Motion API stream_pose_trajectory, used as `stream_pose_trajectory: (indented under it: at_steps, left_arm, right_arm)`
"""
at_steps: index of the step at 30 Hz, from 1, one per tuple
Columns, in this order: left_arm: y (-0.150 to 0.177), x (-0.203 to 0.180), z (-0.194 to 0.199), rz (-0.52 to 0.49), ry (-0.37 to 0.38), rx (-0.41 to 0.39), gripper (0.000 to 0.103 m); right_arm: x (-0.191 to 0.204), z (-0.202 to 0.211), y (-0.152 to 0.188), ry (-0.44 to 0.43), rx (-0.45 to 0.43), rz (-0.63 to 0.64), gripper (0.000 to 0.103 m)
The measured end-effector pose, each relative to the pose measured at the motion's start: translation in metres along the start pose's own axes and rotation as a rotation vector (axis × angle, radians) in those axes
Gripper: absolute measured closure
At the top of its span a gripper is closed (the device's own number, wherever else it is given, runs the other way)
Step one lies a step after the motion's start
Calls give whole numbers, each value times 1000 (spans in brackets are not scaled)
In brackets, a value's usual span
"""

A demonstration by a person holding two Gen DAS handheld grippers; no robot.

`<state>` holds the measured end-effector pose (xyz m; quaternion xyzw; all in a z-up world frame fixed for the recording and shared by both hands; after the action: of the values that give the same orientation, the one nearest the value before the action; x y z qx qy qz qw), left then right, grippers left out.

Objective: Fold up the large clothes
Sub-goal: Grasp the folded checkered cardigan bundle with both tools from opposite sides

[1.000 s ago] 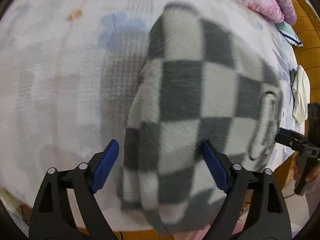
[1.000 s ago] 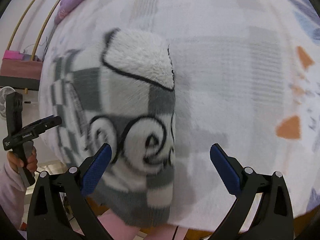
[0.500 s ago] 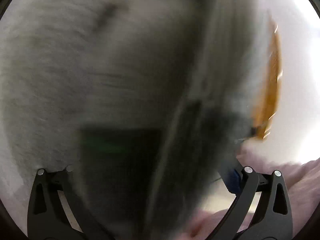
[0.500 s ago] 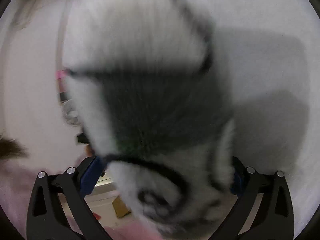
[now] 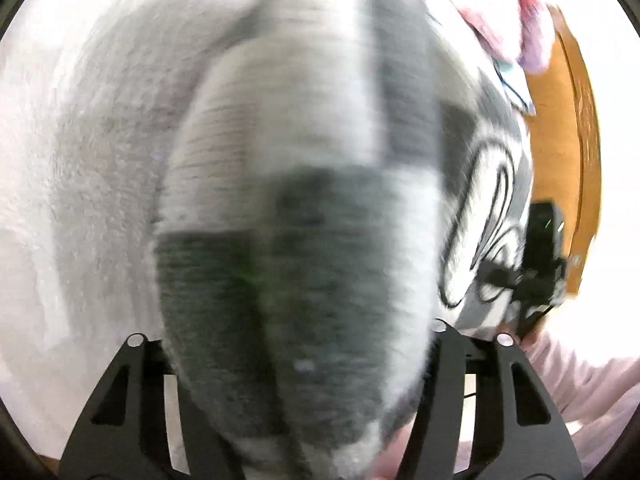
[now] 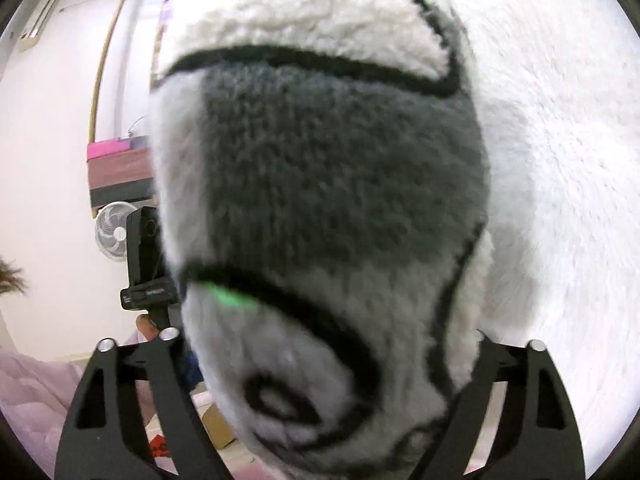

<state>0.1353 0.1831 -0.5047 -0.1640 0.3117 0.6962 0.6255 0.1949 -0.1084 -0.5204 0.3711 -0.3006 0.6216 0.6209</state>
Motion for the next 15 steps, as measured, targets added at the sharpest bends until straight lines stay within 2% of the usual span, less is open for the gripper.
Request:
stream_pose_trajectory:
  at_steps: [7,15]
  left_arm:
    - [35,-51,24,-20,-19,-54,48]
    - [115,-151,64,-72,-6,-154,48]
  right_arm:
    - [47,49,26,19,-54,22,29]
    - [105,139,92,57,-148,102,29]
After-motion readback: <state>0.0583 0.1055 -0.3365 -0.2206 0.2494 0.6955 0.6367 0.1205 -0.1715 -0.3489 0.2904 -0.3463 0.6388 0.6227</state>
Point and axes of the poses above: each gripper's, at about its wrist camera, not at the fingertips, and z roughly against the way its jaws point, x to its left, y to its underside, the point moved 8 cm from there along -z, roughly the way its jaws point, and after that the axes turned 5 degrees about z, right-handed, at the moved point
